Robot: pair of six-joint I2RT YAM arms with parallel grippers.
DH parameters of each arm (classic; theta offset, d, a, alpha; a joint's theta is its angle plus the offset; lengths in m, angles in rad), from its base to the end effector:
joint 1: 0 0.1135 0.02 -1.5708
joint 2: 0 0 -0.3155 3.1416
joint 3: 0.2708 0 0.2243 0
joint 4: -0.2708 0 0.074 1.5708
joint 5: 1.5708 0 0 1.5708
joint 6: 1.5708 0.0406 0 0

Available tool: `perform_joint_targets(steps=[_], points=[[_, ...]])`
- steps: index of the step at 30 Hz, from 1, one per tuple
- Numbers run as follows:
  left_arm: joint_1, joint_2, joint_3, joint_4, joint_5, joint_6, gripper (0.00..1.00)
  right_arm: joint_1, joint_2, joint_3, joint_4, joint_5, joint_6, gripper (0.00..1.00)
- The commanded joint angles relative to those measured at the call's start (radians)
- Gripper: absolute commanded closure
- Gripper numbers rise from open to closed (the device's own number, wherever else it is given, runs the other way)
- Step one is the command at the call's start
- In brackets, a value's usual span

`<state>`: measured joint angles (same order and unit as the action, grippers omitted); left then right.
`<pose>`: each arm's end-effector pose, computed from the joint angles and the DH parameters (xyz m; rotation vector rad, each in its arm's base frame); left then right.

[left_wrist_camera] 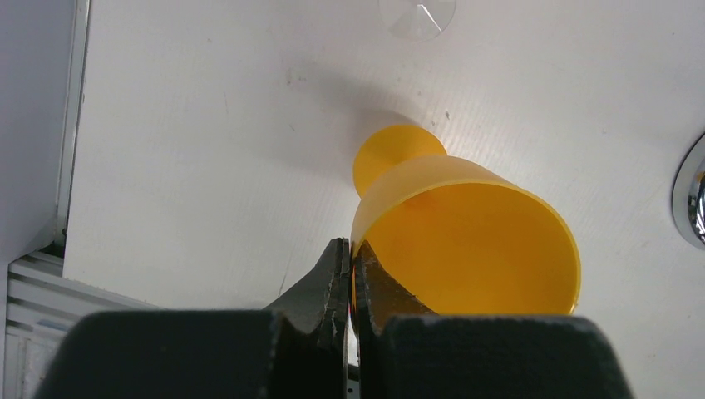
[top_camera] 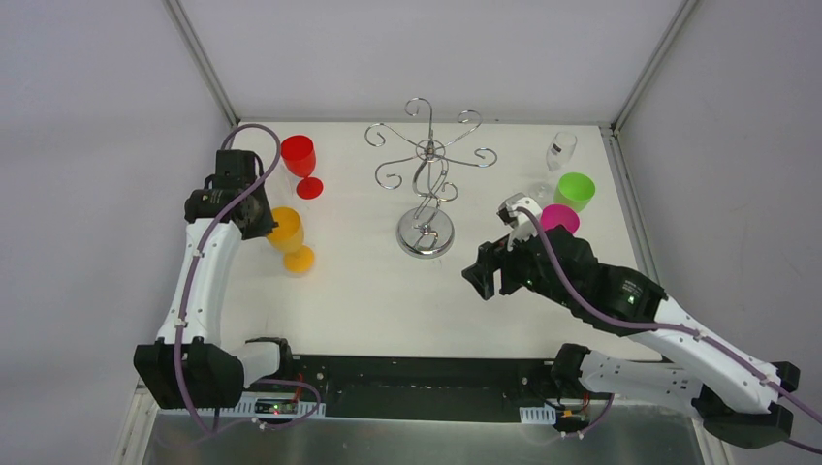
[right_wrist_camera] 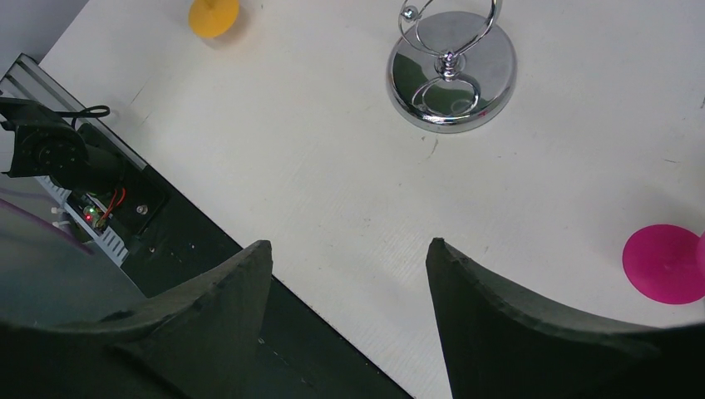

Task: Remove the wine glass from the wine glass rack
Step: Place the wine glass at the center of the board.

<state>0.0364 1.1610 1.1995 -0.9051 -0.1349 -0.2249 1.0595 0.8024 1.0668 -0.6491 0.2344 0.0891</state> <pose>0.1816 0.0121 0.3841 -0.3760 2.3990 0.0793 0.0566 0.0816 0.4122 -0.7827 1.8207 0.5281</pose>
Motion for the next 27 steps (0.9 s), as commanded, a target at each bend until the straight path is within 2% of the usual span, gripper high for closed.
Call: perform_joint_targets(steps=[1, 9, 27], points=[[0.032, 0.032, 0.046, 0.056, 0.004, -0.012, 1.00, -0.003, -0.030, -0.012, 0.011, -0.003, 0.017, 0.29], [0.050, 0.072, 0.022, 0.104, 0.013, -0.025, 1.00, -0.004, -0.058, -0.037, 0.017, 0.004, 0.015, 0.29], [0.054, 0.061, -0.098, 0.186, -0.009, -0.040, 1.00, -0.004, -0.075, -0.071, 0.032, 0.018, 0.027, 0.27]])
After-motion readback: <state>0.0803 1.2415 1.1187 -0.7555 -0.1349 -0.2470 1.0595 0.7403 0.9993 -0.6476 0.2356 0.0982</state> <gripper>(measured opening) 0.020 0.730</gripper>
